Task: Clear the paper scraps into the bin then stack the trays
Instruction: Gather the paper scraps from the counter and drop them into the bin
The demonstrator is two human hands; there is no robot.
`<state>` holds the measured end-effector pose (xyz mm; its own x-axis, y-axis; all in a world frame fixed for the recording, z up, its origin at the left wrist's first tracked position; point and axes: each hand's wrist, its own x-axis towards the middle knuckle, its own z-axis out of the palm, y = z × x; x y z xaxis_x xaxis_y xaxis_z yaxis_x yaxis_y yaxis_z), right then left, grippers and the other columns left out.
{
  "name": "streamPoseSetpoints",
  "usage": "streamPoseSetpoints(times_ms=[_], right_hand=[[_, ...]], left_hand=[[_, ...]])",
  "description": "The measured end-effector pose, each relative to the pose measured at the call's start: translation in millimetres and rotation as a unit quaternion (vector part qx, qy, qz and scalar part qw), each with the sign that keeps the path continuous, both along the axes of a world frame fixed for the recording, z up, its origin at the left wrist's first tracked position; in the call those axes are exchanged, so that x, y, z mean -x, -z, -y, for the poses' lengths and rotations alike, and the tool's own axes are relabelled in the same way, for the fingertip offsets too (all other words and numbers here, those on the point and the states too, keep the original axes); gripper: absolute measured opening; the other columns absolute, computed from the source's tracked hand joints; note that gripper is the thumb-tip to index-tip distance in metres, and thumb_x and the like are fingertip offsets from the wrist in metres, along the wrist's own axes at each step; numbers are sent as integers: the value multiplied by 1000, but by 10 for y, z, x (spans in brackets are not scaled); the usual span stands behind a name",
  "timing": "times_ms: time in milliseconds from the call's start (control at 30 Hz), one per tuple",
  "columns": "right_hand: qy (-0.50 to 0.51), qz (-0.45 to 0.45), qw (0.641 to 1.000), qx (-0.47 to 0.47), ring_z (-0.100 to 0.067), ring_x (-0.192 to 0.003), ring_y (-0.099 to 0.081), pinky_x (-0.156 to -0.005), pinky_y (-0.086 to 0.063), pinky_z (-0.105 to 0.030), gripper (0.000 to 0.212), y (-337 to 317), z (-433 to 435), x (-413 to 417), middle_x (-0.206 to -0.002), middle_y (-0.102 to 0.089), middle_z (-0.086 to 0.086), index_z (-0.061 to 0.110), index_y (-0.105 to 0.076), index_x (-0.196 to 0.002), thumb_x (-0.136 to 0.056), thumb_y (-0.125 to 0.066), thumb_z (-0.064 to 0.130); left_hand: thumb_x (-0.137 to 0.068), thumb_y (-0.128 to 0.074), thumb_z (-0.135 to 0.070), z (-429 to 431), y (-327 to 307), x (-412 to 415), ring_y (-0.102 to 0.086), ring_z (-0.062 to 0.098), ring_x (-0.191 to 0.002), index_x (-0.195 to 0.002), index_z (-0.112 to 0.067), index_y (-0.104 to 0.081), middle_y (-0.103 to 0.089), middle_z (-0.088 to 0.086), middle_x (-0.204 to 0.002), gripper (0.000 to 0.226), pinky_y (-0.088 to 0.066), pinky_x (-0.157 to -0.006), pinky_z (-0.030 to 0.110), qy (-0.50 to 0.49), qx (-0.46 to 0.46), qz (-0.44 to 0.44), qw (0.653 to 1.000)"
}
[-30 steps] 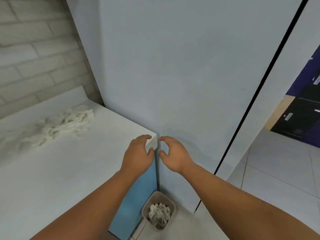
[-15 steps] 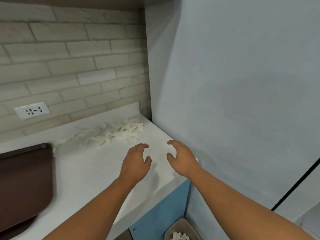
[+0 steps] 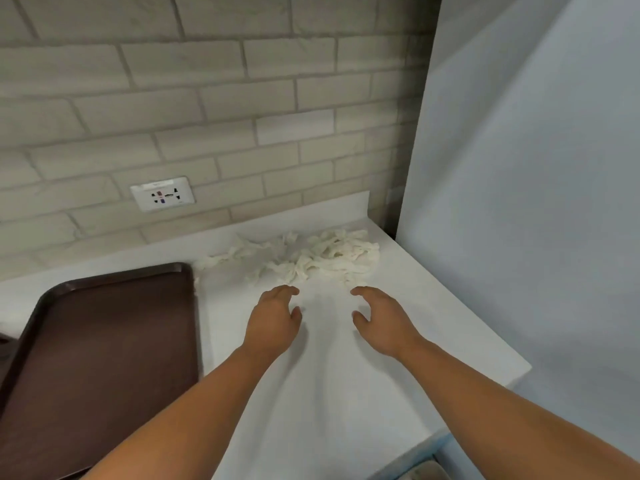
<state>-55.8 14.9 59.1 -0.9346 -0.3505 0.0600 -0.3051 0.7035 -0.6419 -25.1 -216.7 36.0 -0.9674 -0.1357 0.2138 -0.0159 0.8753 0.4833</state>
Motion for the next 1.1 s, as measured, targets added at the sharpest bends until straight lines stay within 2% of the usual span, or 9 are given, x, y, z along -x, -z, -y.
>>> streamPoseSetpoints(times_ms=[233,367,500,633,733,833,900,1000,1100], right_hand=[[-18,16,1000,-14,-13,-132,-44,-107,-30,-20,45,200,676,574,-142,-50,5,23,-51,-136,-92,-60,24],[-29,23,999,-13,-12,-133,-44,-107,-29,-18,45,333,1003,845,-142,-50,6,24,-51,-136,-92,-59,24],[-40,21,999,-10,-12,-131,-46,-107,-32,-20,43,434,1236,1050,-141,-50,5,23,-53,-134,-92,-59,24],[-47,12,999,4,-11,-127,-48,-102,-32,-17,40,492,1333,1176,-137,-54,6,24,-55,-131,-91,-59,21],[-51,12,999,9,-10,-125,-49,-100,-32,-15,39,518,1356,1238,-135,-54,7,23,-56,-130,-92,-60,20],[-61,7,998,7,-11,-125,-50,-100,-31,-14,38,534,1396,1298,-134,-56,6,22,-57,-129,-91,-60,19],[-64,10,998,12,-12,-124,-51,-102,-33,-16,38,530,1450,1336,-133,-57,5,22,-59,-128,-91,-60,18],[-79,13,997,13,-13,-123,-52,-106,-37,-23,38,532,1555,1384,-132,-58,5,21,-59,-128,-91,-59,18],[-94,9,995,11,-14,-126,-50,-107,-37,-25,40,525,1654,1414,-134,-56,3,21,-56,-132,-92,-57,18]], left_hand=[[-93,-57,-17,899,182,641,-47,24,-128,-133,-14,-57,-57,3,-136,41,-44,-99,31,-38,38,29,998],[-93,-55,-21,1370,250,1054,-43,29,-130,-137,-11,-52,-51,8,-139,45,-39,-105,37,-76,78,89,990],[-90,-52,-7,1757,325,1419,-46,34,-123,-131,-5,-52,-52,13,-131,41,-39,-103,41,-109,97,121,982],[-88,-51,2,1922,378,1634,-46,35,-125,-141,-5,-41,-44,15,-138,54,-42,-101,42,-151,128,178,964],[-90,-49,3,1898,432,1676,-48,33,-122,-141,-7,-41,-51,16,-133,52,-43,-98,39,-162,142,191,958],[-91,-44,3,1808,479,1639,-56,35,-110,-128,-9,-51,-63,17,-114,40,-47,-89,41,-151,103,144,972],[-93,-55,-10,1702,491,1558,-62,37,-101,-125,-9,-53,-68,16,-104,32,-49,-85,41,-128,59,110,984],[-92,-63,-24,1526,436,1415,-65,32,-100,-129,-16,-55,-71,10,-106,38,-52,-89,39,-124,-24,103,987],[-97,-58,-30,1458,310,1333,-65,27,-103,-123,-18,-64,-72,5,-111,29,-49,-87,31,-146,-74,51,985]])
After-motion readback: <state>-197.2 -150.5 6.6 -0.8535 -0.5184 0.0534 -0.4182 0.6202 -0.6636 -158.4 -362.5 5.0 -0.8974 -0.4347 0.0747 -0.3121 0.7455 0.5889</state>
